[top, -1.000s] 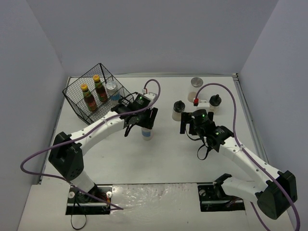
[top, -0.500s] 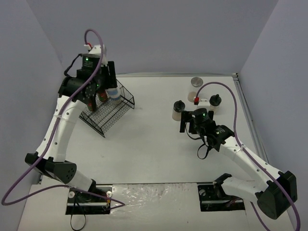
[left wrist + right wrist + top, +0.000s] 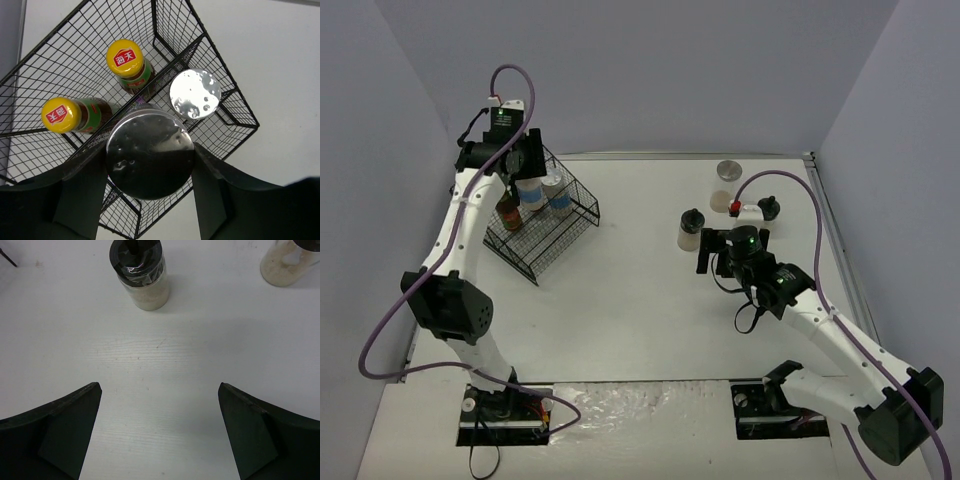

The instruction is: Organize the condiment bottles

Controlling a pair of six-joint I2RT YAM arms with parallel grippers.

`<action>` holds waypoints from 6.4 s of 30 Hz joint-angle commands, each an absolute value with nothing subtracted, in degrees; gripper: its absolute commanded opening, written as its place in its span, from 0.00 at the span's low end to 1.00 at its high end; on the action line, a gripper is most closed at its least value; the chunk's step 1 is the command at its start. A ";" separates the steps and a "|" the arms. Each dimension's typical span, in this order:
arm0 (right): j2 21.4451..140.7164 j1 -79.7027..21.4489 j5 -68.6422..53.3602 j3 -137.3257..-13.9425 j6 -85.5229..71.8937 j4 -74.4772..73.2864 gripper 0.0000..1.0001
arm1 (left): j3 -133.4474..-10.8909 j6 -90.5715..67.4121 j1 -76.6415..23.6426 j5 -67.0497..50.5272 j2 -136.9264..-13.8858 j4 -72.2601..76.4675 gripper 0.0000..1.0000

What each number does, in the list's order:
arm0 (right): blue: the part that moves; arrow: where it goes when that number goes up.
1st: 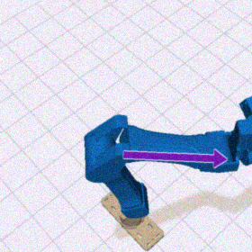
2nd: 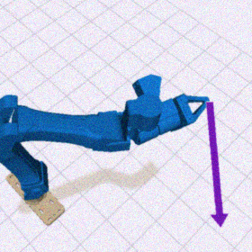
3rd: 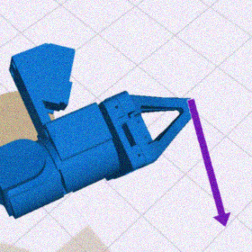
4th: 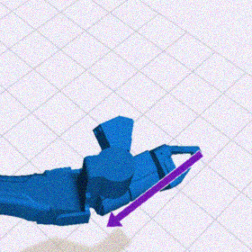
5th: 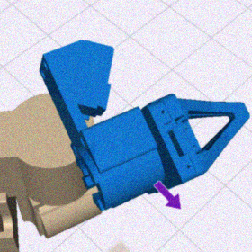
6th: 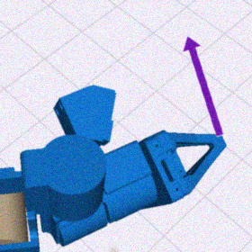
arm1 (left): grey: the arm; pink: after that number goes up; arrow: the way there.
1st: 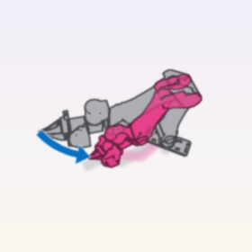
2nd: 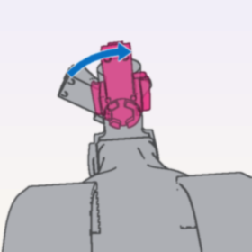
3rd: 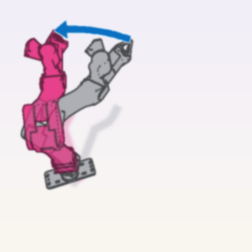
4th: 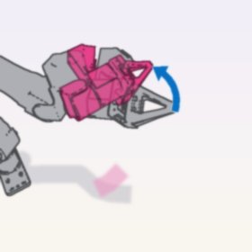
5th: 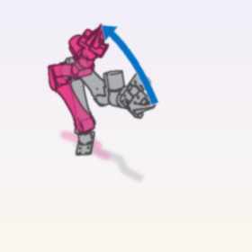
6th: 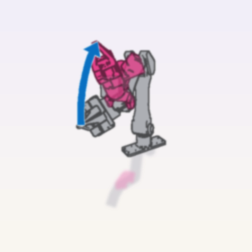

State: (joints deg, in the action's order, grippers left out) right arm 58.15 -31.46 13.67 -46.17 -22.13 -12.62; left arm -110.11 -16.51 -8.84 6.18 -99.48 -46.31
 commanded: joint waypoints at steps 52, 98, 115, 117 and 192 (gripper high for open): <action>108.59 -7.56 -3.95 -92.30 -4.52 3.85 1.00 | -80.29 -19.73 -6.58 -11.90 -68.37 -45.40 0.97; 111.21 -20.12 -13.90 -96.64 3.82 12.61 0.00 | -67.11 -21.09 -7.12 -12.09 -57.57 -44.69 0.97; 104.50 -41.02 -15.82 -88.62 4.40 10.96 0.00 | -66.01 -21.62 -7.12 -14.59 -58.50 -42.80 0.97; 103.51 -43.18 -15.05 -86.32 4.65 11.76 0.00 | -65.95 -21.62 -7.12 -14.68 -58.45 -42.49 0.97; 59.50 -38.95 5.27 -45.62 -10.55 2.89 1.00 | -77.26 -29.79 -35.77 5.89 -88.07 -34.98 0.45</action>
State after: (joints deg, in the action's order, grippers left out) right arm 59.04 -39.35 4.12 -44.51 -10.85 -0.25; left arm -77.02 -29.04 -35.46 5.70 -91.60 -35.83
